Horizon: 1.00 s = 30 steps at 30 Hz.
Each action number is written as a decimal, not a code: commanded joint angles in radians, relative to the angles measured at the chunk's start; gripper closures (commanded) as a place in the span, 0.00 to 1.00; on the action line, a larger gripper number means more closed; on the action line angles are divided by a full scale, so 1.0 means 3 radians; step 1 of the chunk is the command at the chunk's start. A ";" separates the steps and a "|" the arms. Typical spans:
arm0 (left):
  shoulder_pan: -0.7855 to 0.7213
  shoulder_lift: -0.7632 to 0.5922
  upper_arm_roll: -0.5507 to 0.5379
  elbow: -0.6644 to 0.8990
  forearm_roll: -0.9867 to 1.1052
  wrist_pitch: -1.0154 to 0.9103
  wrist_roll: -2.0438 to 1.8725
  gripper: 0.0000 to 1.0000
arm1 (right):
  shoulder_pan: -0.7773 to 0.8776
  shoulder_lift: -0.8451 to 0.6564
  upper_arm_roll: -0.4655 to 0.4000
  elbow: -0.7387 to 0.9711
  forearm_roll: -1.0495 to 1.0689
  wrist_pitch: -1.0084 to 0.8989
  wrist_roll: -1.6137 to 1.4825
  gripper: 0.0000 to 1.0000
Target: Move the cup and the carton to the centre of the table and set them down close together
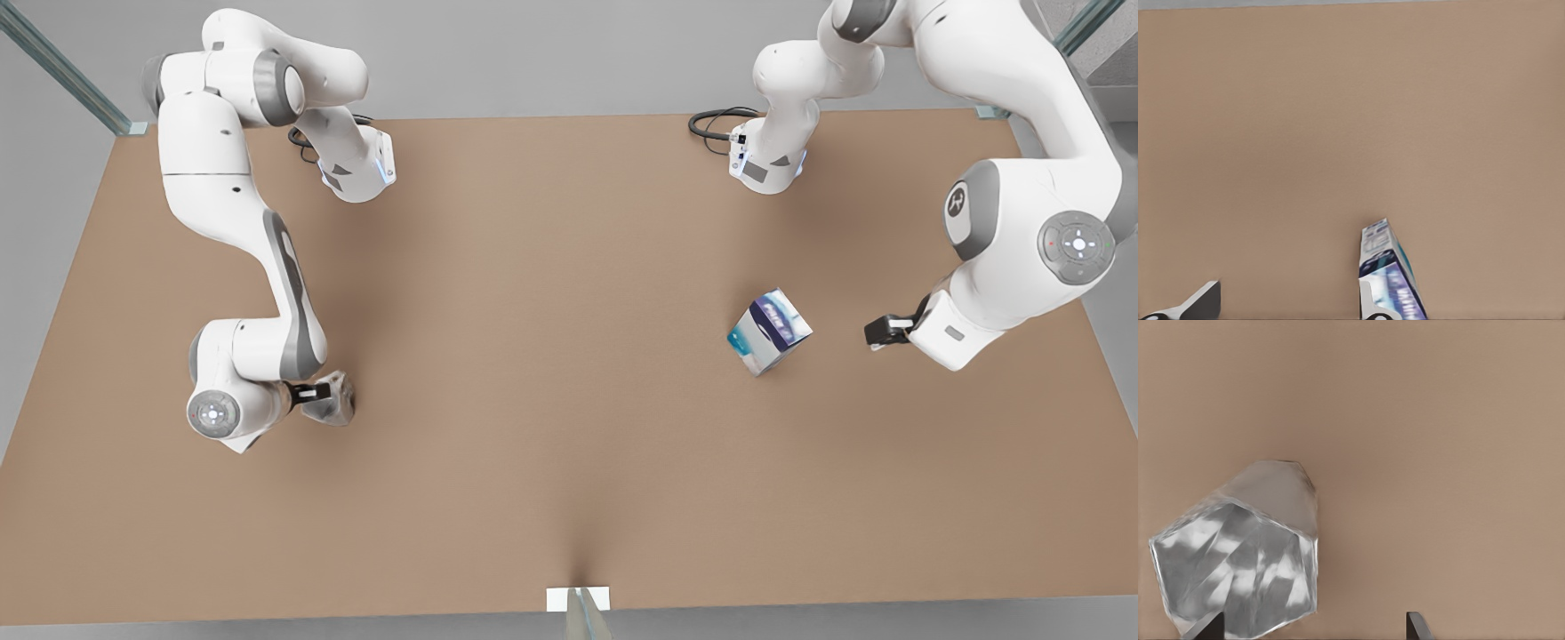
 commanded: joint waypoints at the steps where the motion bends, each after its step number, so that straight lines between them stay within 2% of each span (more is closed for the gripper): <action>1: -0.0001 0.0000 0.0000 0.0004 0.0017 -0.0002 0.0000 0.00 | 0.0000 0.0004 0.0000 0.0000 0.0000 -0.0001 0.0000 0.00; 19: 0.0029 -0.0011 -0.0015 -0.0031 -0.0029 -0.0094 0.0051 0.00 | -0.0031 0.0311 0.0000 0.0128 0.0123 0.0096 0.0005 0.00; 21: 0.0024 -0.0011 -0.0015 -0.0031 -0.0029 -0.0099 0.0051 0.00 | -0.0036 0.0311 0.0000 0.0179 0.0164 0.0081 0.0005 0.48; 22: 0.0029 -0.0011 -0.0015 -0.0031 -0.0029 -0.0099 0.0051 0.00 | -0.0036 0.0306 0.0005 0.0179 0.0169 0.0055 0.0005 0.63; 23: 0.0024 -0.0011 -0.0015 -0.0031 -0.0029 -0.0099 0.0051 0.00 | -0.0046 0.0306 0.0051 0.0164 0.0174 0.0050 0.0005 0.67; 26: 0.0029 -0.0011 -0.0015 -0.0037 -0.0029 -0.0099 0.0051 0.00 | -0.0056 0.0306 0.0077 0.0133 0.0210 0.0060 0.0010 0.68; 30: 0.0029 -0.0011 -0.0015 -0.0047 -0.0029 -0.0099 0.0051 0.00 | -0.0128 0.0306 0.0082 0.0138 0.0210 0.0075 0.0010 0.77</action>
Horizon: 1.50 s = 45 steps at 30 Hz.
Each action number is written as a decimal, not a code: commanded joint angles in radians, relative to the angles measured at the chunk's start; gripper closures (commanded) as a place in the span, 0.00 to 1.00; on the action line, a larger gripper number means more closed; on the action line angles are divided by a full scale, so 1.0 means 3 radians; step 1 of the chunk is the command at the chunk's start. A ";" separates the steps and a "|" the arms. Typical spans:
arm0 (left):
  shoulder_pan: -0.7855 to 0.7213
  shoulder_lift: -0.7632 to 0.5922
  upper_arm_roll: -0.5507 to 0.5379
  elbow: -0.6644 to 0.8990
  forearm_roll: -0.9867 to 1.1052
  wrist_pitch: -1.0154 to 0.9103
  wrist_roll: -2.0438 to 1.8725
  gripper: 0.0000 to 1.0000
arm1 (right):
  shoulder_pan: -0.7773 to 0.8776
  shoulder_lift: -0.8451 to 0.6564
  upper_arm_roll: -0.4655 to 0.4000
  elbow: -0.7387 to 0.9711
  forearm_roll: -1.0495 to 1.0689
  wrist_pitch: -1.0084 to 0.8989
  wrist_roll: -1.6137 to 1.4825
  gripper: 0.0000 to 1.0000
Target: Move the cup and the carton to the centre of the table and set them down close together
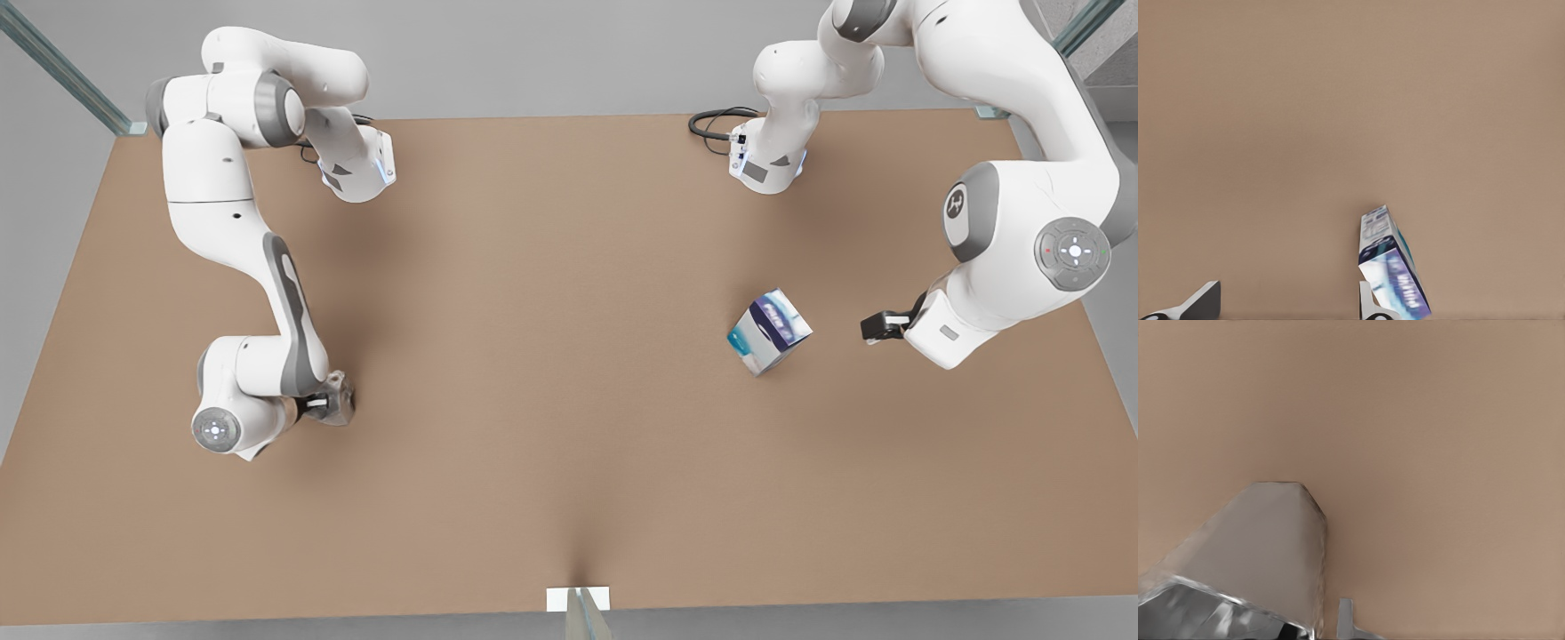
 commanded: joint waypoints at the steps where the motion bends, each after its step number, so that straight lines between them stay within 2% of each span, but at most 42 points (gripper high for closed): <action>1: 0.0000 0.0000 0.0000 0.0000 0.0000 0.0000 0.0000 0.00 | 0.0000 0.0000 0.0000 0.0000 0.0000 0.0003 0.0003 0.79; 12: 0.0026 0.0010 0.0005 -0.0005 0.0000 0.0010 -0.0005 0.00 | 0.0005 0.0010 0.0072 0.0041 -0.0015 0.0013 0.0039 0.79; 15: 0.0026 0.0020 0.0005 -0.0005 0.0000 0.0010 -0.0005 0.00 | 0.0046 -0.0077 0.0220 0.0153 0.0005 -0.0043 0.0044 0.79; 17: 0.0020 0.0020 0.0005 -0.0005 0.0000 0.0000 -0.0005 0.00 | 0.0311 -0.0056 0.0281 0.0306 0.0015 -0.0043 0.0069 0.79; 19: 0.0026 0.0020 0.0005 -0.0005 0.0000 -0.0005 -0.0005 0.00 | 0.0807 0.0128 0.0251 0.0710 0.0184 -0.0038 0.0085 0.79; 21: 0.0021 0.0020 0.0005 -0.0005 0.0000 -0.0005 -0.0005 0.00 | 0.1334 0.0409 0.0240 0.1211 0.0343 -0.0028 0.0580 0.79; 22: 0.0020 0.0020 0.0005 -0.0005 0.0000 -0.0005 -0.0005 0.00 | 0.1595 0.0522 0.0108 0.1370 0.0501 -0.0013 0.0749 0.79; 24: 0.0020 0.0020 0.0005 -0.0005 0.0000 -0.0005 -0.0005 0.00 | 0.2229 0.0782 -0.0577 0.1651 0.1155 -0.0002 0.0770 0.79; 25: 0.0015 0.0020 0.0005 -0.0005 0.0000 -0.0005 -0.0010 0.00 | 0.2367 0.0864 -0.0721 0.1733 0.1391 0.0008 0.0780 0.79; 30: 0.0010 0.0020 0.0005 -0.0005 0.0000 -0.0005 -0.0010 0.00 | 0.2521 0.1319 -0.0752 0.2214 0.1601 0.0601 0.1041 0.79; 34: 0.0005 0.0020 0.0005 -0.0005 0.0000 -0.0020 -0.0010 0.00 | 0.2500 0.1350 -0.0808 0.2234 0.1606 0.0673 0.1031 0.79; 37: 0.0010 0.0020 0.0005 -0.0005 0.0000 -0.0026 -0.0010 0.00 | 0.2500 0.1376 -0.0823 0.2239 0.1606 0.0698 0.1031 0.69; 38: 0.0010 0.0020 0.0005 -0.0005 0.0000 -0.0020 -0.0010 0.00 | 0.2505 0.1376 -0.0823 0.2239 0.1611 0.0718 0.1020 0.55; 39: 0.0010 0.0020 0.0005 -0.0005 0.0000 -0.0026 -0.0010 0.00 | 0.2505 0.1376 -0.0823 0.2239 0.1606 0.0744 0.1005 0.37; 40: 0.0005 0.0020 0.0005 -0.0005 0.0000 -0.0026 -0.0010 0.00 | 0.2505 0.1381 -0.0823 0.2239 0.1606 0.0765 0.0990 0.12; 41: 0.0015 0.0020 0.0005 -0.0005 0.0000 -0.0026 -0.0010 0.00 | 0.2505 0.1391 -0.0823 0.2239 0.1606 0.0770 0.0974 0.00; 45: 0.0015 0.0020 0.0005 -0.0005 0.0000 -0.0026 -0.0010 0.00 | 0.2510 0.1391 -0.0828 0.2239 0.1606 0.0770 0.0974 0.00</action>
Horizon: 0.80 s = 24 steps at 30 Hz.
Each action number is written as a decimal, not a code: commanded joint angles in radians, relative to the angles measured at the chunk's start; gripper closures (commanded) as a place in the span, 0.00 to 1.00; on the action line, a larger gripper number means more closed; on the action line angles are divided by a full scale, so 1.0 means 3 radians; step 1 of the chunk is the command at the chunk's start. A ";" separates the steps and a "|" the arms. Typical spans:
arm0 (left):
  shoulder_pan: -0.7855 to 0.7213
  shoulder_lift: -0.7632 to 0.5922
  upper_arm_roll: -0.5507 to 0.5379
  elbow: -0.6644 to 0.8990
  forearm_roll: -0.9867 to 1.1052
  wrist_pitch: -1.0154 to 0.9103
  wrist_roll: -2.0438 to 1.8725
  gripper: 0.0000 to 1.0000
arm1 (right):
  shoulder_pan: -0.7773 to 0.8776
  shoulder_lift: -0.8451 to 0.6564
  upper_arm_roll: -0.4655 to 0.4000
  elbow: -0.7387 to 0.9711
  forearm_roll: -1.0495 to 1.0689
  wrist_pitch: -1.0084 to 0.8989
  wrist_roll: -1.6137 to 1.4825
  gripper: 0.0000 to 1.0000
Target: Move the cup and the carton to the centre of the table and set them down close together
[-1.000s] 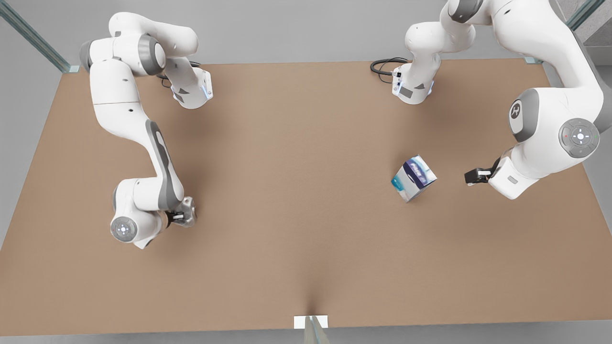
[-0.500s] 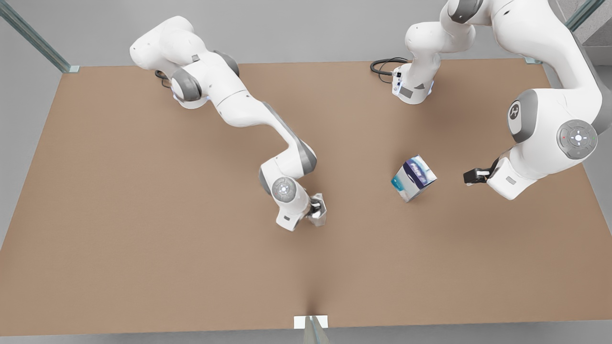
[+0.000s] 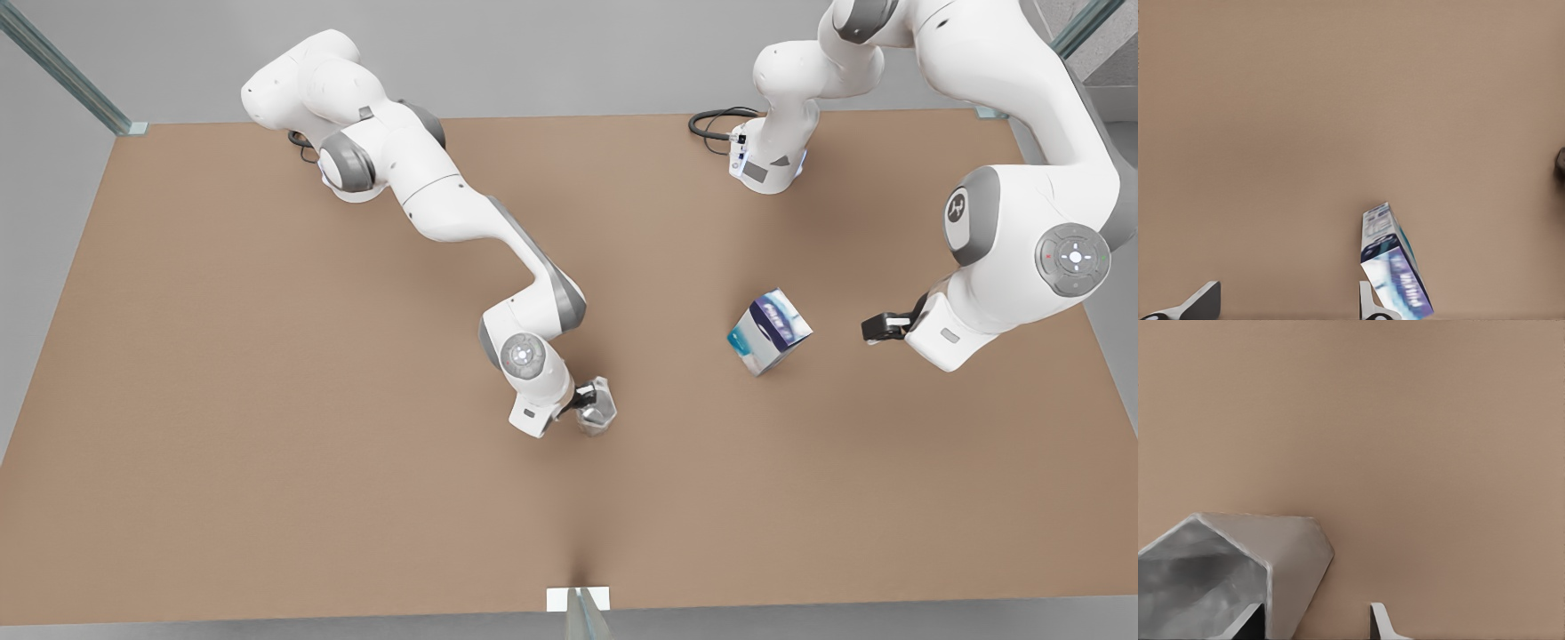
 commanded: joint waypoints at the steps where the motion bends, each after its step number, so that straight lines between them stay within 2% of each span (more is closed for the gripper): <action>1: -0.0004 0.0000 0.0000 0.0000 0.0000 0.0000 0.0000 0.00 | 0.0000 0.0000 0.0000 0.0000 0.0000 0.0000 0.0000 0.00; 4: -0.0009 0.0000 0.0000 0.0000 0.0000 0.0000 0.0000 0.00 | 0.0005 -0.0077 0.0005 -0.0015 0.0005 -0.0046 0.0051 0.00; 6: -0.0009 0.0000 0.0000 -0.0005 0.0000 -0.0010 0.0000 0.00 | 0.0005 -0.0342 0.0005 -0.0061 0.0010 -0.0081 0.0056 0.00; 9: -0.0009 0.0000 0.0000 -0.0005 0.0000 -0.0005 0.0000 0.00 | 0.0010 -0.0476 0.0015 -0.0164 0.0010 -0.0204 0.0061 0.00; 10: -0.0009 0.0000 0.0000 -0.0005 0.0000 -0.0005 0.0000 0.00 | -0.0031 -0.0675 -0.0010 -0.0199 -0.0041 -0.0551 0.0056 0.00; 13: -0.0004 0.0000 0.0000 -0.0020 0.0000 -0.0010 0.0000 0.00 | -0.0327 -0.1334 -0.0113 -0.0276 -0.1318 -0.1717 -0.0327 0.00; 14: -0.0004 0.0000 0.0000 -0.0020 0.0000 -0.0010 0.0000 0.00 | -0.0450 -0.1518 -0.0097 -0.0281 -0.1616 -0.1901 -0.0557 0.00; 15: -0.0004 0.0000 0.0000 -0.0020 0.0000 -0.0010 0.0000 0.00 | -0.0894 -0.2004 0.0229 -0.0853 -0.1611 -0.1861 -0.0557 0.00; 16: -0.0004 0.0000 0.0000 -0.0020 0.0000 -0.0010 0.0000 0.00 | -0.1140 -0.2367 0.0409 -0.1252 -0.1764 -0.1743 -0.0573 0.00; 17: -0.0009 0.0000 0.0000 -0.0020 0.0000 -0.0010 0.0000 0.00 | -0.1600 -0.2567 0.0909 -0.1457 -0.2101 -0.1743 -0.0568 0.00; 18: -0.0025 -0.0005 0.0000 -0.0010 0.0006 -0.0025 0.0000 0.00 | -0.1855 -0.2730 0.1125 -0.1630 -0.2178 -0.1733 -0.0557 0.00; 20: -0.0030 -0.0016 -0.0005 0.0061 -0.0081 -0.0026 -0.0010 0.00 | -0.2112 -0.2986 0.1237 -0.1928 -0.2183 -0.1661 -0.0532 0.00; 22: -0.0040 -0.0026 -0.0005 0.0061 -0.0097 -0.0026 -0.0066 0.00 | -0.2112 -0.3012 0.1237 -0.1933 -0.2183 -0.1656 -0.0522 0.00; 24: -0.0065 -0.0051 -0.0026 0.0061 -0.0209 -0.0041 -0.0659 0.00 | -0.2127 -0.3027 0.1237 -0.1933 -0.2178 -0.1661 -0.0522 0.00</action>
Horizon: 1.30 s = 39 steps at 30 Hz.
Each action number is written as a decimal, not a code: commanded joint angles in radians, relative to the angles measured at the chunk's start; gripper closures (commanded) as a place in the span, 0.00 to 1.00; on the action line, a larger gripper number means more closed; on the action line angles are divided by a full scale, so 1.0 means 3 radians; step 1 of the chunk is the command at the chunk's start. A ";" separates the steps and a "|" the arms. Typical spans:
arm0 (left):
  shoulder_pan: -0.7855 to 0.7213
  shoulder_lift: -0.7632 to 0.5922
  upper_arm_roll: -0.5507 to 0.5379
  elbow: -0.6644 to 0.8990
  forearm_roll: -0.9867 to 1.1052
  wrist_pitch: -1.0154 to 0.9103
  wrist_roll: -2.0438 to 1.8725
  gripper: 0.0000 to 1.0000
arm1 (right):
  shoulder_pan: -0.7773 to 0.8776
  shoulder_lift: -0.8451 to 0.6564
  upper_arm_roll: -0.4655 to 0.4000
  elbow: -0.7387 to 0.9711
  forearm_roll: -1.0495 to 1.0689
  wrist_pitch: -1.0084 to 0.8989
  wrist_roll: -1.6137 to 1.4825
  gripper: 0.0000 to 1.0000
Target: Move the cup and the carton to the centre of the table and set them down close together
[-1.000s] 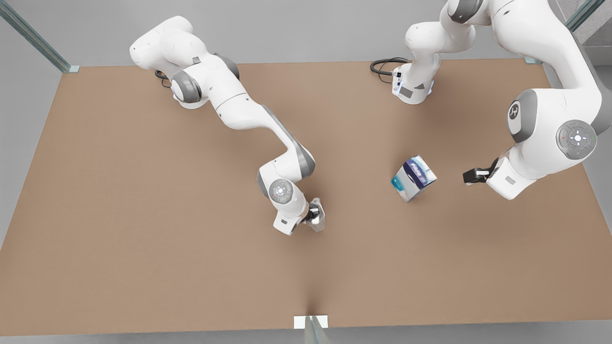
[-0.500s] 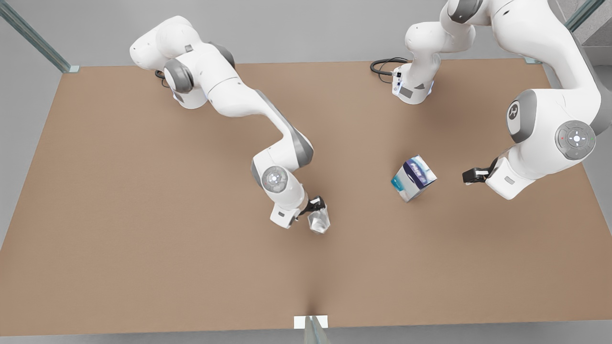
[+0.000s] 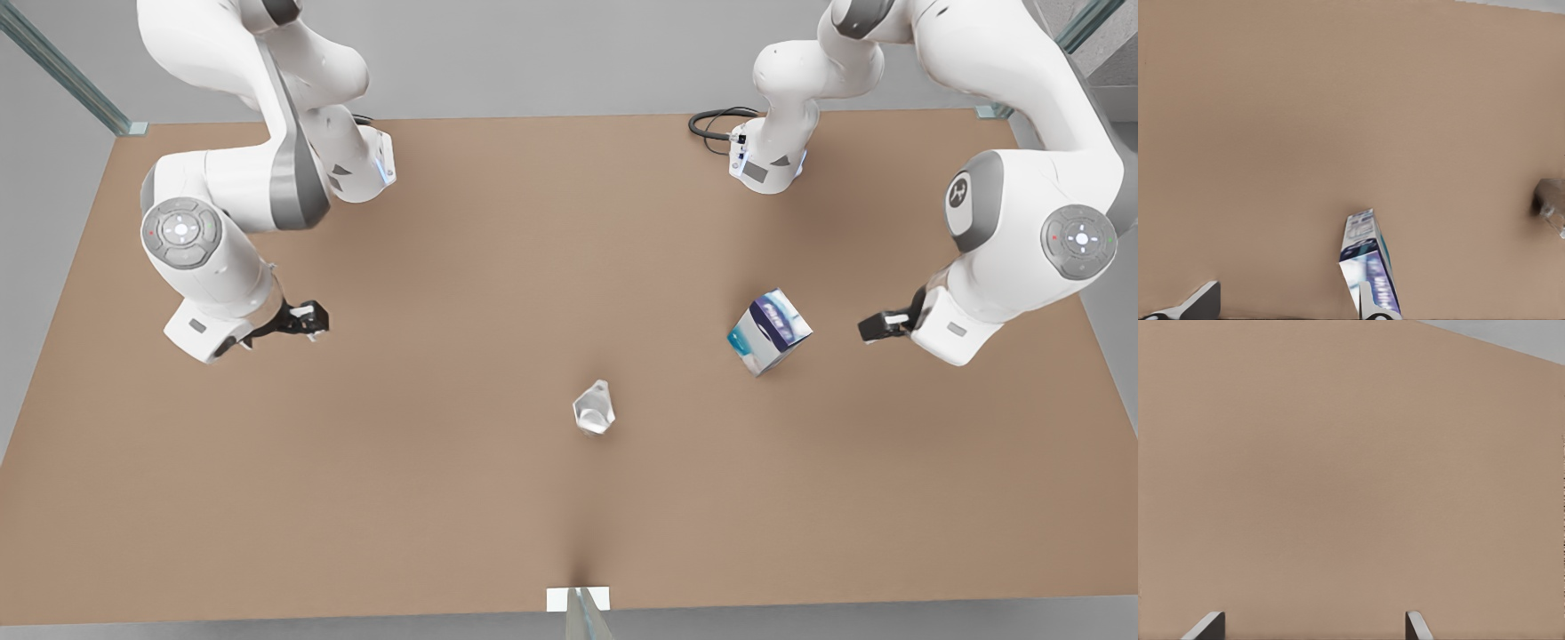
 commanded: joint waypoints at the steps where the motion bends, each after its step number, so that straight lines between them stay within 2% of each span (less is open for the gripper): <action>1: -0.0036 0.0005 -0.0011 -0.0002 -0.0084 -0.0005 -0.0081 0.00 | -0.0005 0.0000 0.0005 0.0000 0.0001 -0.0001 0.0000 0.00; 3: -0.0373 0.0000 -0.0031 -0.0012 -0.0073 -0.0128 -0.1118 0.00 | -0.0005 0.0005 0.0000 0.0000 0.0001 -0.0001 0.0000 0.00; 4: -0.0415 -0.0010 -0.0159 -0.0033 -0.0058 -0.0179 -0.1425 0.00 | 0.0005 0.0010 0.0000 0.0000 -0.0004 0.0004 0.0000 0.00; 5: -0.0379 0.0005 -0.0184 -0.0079 -0.0053 -0.0195 -0.1452 0.01 | 0.0005 0.0020 0.0000 0.0000 -0.0004 0.0004 0.0000 0.00; 8: -0.0266 -0.0225 -0.0144 -0.0784 -0.0048 0.0214 -0.1171 0.01 | 0.0005 0.0020 0.0000 0.0000 -0.0004 -0.0001 0.0000 0.00; 13: 0.0107 -0.0102 -0.0154 -0.0876 -0.0277 0.0301 -0.0818 0.01 | 0.0005 0.0036 0.0000 0.0000 -0.0004 0.0004 0.0005 0.00; 17: 0.0066 -0.0219 -0.0179 -0.1137 -0.0630 0.0552 -0.0884 0.01 | 0.0005 0.0041 0.0000 0.0000 -0.0004 0.0004 0.0005 0.00; 21: -0.0235 -0.0445 -0.0195 -0.1352 -0.0810 0.0542 -0.1451 0.01 | 0.0005 0.0041 0.0000 0.0000 -0.0004 0.0004 0.0005 0.00; 24: -0.0236 -0.0552 -0.0195 -0.1659 -0.0656 0.0588 -0.1386 0.01 | 0.0005 0.0036 0.0000 0.0000 -0.0004 -0.0006 0.0005 0.00; 25: -0.0159 -0.0659 -0.0200 -0.1975 -0.0503 0.0853 -0.1181 0.01 | 0.0005 0.0041 0.0000 0.0000 -0.0004 -0.0001 0.0005 0.00; 27: -0.0016 -0.0675 -0.0195 -0.2216 -0.0314 0.1099 -0.0930 0.01 | 0.0005 0.0041 0.0000 0.0000 -0.0004 -0.0001 0.0005 0.00; 33: 0.0015 -0.0736 -0.0200 -0.2431 -0.0508 0.1186 -0.1457 0.01 | 0.0005 0.0046 0.0000 0.0000 -0.0004 -0.0001 0.0010 0.00; 39: -0.0011 -0.0608 -0.0200 -0.2646 -0.0462 0.1656 -0.1416 0.01 | 0.0005 0.0051 0.0000 0.0000 -0.0004 -0.0001 0.0010 0.00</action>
